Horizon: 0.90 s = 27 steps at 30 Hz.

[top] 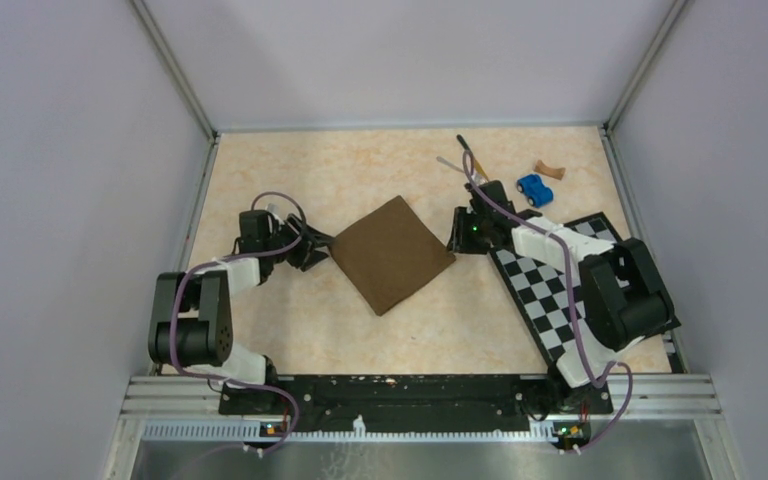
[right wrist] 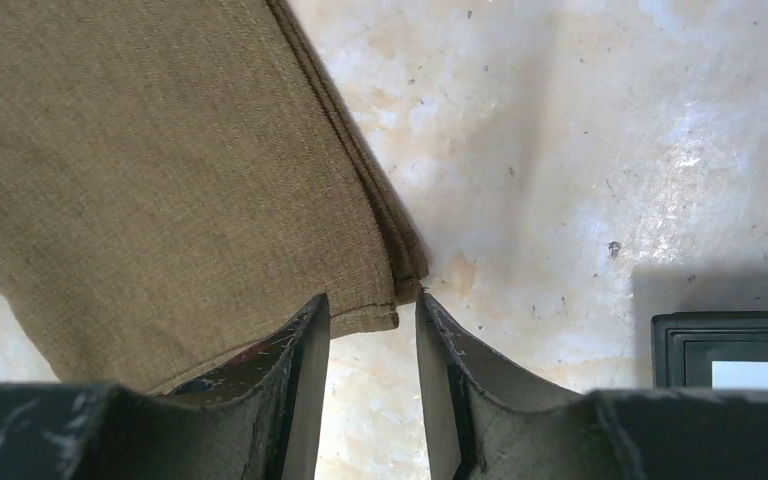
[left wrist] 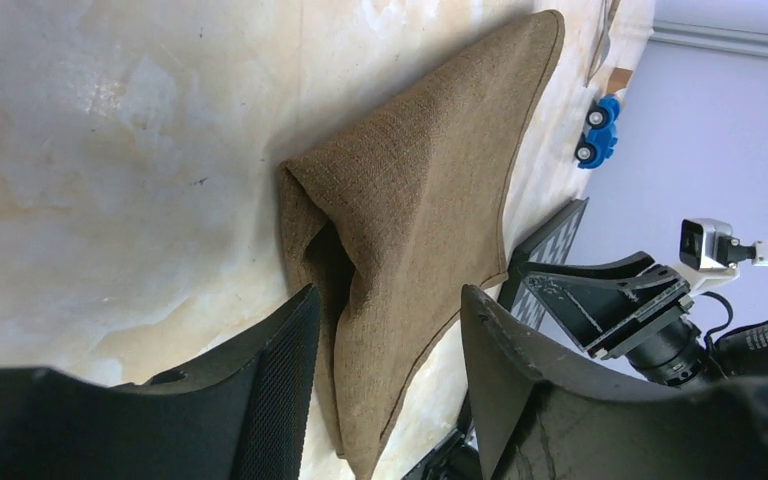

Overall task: Fold the napkin into a case and place the utensils inside
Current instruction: Smooth out the square-folded napkin at the center of the board.

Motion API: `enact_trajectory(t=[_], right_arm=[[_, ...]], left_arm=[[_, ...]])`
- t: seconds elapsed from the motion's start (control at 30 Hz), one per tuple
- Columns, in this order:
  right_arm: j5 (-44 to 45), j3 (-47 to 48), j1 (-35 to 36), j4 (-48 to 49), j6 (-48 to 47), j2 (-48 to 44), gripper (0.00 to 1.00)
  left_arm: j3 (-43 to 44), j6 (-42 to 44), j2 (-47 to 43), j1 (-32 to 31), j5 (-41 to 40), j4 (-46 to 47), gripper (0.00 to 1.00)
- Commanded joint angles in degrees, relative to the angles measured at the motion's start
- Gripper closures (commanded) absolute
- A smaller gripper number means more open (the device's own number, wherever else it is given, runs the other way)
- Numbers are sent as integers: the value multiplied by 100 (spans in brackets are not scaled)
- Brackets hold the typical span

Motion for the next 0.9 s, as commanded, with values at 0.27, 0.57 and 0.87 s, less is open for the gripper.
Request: enact_trajectory(t=[0.27,0.57,0.87], right_arm=[[-281,683,871,107,177,74,63],[-976,1036,1550,666,629,650,63],[-2519,1184,1805,2011,1316,1617,63]], left_arm=[[120,-415,618,-37,260,1135,46],[272,-432,1038,-42,278,1306,51],[324,-349,1290,-5,176,1438,68]])
